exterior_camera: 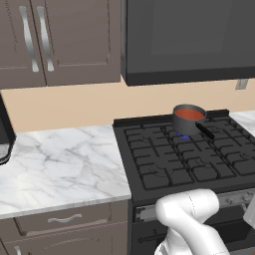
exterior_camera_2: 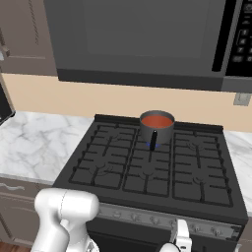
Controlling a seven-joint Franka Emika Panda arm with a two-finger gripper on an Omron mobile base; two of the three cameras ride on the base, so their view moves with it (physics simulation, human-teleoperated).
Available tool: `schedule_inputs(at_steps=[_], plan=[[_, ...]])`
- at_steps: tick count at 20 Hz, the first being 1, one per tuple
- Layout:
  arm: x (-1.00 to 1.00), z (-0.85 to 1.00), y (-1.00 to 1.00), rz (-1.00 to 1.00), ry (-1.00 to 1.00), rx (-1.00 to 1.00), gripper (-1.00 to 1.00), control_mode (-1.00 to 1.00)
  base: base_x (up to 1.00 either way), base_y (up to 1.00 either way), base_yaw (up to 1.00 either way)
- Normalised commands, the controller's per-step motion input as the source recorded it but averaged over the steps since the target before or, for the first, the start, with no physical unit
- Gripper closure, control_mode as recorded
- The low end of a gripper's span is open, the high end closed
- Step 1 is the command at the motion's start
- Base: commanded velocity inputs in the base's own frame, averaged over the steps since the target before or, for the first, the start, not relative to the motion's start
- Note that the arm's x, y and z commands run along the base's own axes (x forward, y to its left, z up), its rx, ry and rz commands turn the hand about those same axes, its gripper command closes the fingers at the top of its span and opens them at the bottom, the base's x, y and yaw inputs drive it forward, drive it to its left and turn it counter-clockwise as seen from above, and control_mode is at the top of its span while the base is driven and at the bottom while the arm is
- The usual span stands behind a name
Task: Wait until the marinara sauce is simmered to a deep red color and then turn off the stove.
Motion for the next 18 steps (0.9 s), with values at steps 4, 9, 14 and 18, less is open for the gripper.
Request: schedule_inputs(at_steps=[4, 9, 14, 18], plan=[[0.02, 0.00, 0.00, 0.00, 0.00, 0.00, -1.00, -1.00, 0.00, 0.00, 0.00], [0.00, 0.00, 0.00, 0.00, 0.00, 0.00, -1.00, -1.00, 0.00, 0.00, 0.00], [0.00, 0.00, 0.00, 0.00, 0.00, 0.00, -1.00, -1.00, 0.00, 0.00, 0.00], [0.00, 0.00, 0.00, 0.00, 0.00, 0.00, -1.00, -1.00, 0.00, 0.00, 0.00]])
